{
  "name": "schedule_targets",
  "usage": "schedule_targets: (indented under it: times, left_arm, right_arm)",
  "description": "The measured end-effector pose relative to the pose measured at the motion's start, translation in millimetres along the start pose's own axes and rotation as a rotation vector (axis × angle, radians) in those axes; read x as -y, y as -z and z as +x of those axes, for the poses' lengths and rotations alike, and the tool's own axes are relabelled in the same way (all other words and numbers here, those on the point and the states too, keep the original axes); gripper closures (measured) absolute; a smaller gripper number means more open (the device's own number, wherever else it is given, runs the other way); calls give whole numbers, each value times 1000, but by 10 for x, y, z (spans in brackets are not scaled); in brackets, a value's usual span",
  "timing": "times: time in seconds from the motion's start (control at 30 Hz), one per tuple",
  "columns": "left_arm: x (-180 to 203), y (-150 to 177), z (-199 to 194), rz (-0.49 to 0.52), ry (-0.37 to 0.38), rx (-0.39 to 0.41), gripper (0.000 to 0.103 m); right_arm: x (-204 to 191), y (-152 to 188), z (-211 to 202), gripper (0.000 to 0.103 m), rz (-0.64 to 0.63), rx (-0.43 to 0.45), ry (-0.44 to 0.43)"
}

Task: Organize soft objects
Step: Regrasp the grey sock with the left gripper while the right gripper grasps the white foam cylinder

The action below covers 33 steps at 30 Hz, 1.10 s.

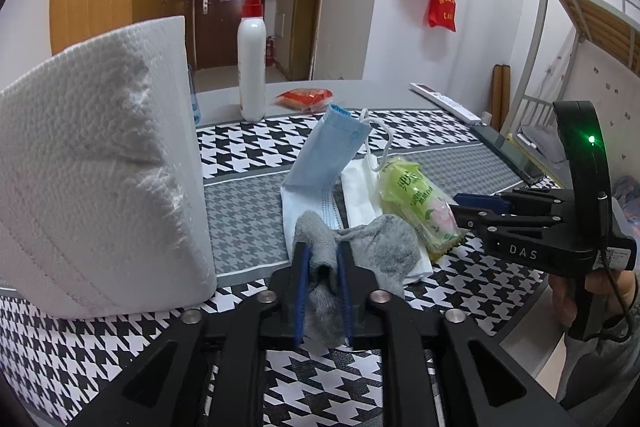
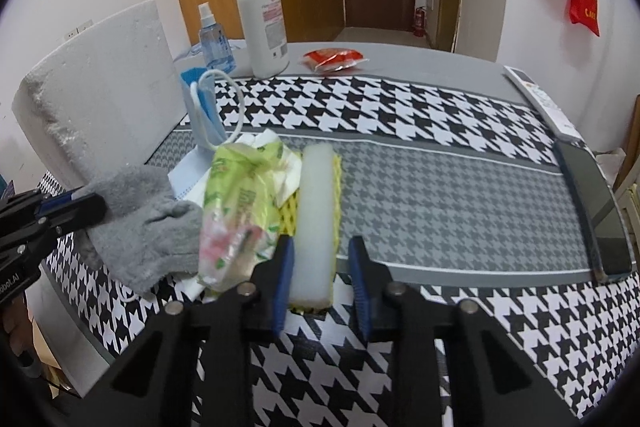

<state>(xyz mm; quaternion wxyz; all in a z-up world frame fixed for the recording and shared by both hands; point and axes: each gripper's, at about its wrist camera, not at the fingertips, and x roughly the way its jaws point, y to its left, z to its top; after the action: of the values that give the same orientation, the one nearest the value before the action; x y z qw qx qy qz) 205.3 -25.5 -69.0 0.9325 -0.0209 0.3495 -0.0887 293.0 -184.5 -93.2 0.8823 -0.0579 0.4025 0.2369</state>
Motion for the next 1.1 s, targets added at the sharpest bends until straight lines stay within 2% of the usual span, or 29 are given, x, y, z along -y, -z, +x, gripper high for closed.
schedule_targets:
  times: [0.07,0.1,0.2,0.37,0.63,0.93,1.1]
  left_arm:
    - [2,13,5,-1,3,-2,59]
    - [9,21,1,2,1,1,55]
    - [31,33,36,14,-2,-10,53]
    - [15,39,77,0,-6,-18,46]
    - [64,39,105,17,-25,-17,30]
    - [87,37,236,21,-49,-47,29]
    - [69,35,315,28,-83,-63,30]
  right_arm:
    - [-5,3,30,71,-2,-9,-11]
    - [-1,5,35,74,1,-8,-14]
    - [3,1,15,84,6,2,-27]
    - [36,2,-37,89,25,11,-40]
    - [119,51,-332,90,55,71,-28]
    - [305,333,-432,89,100,55,33]
    - [337,437,-382,89,114,33,33]
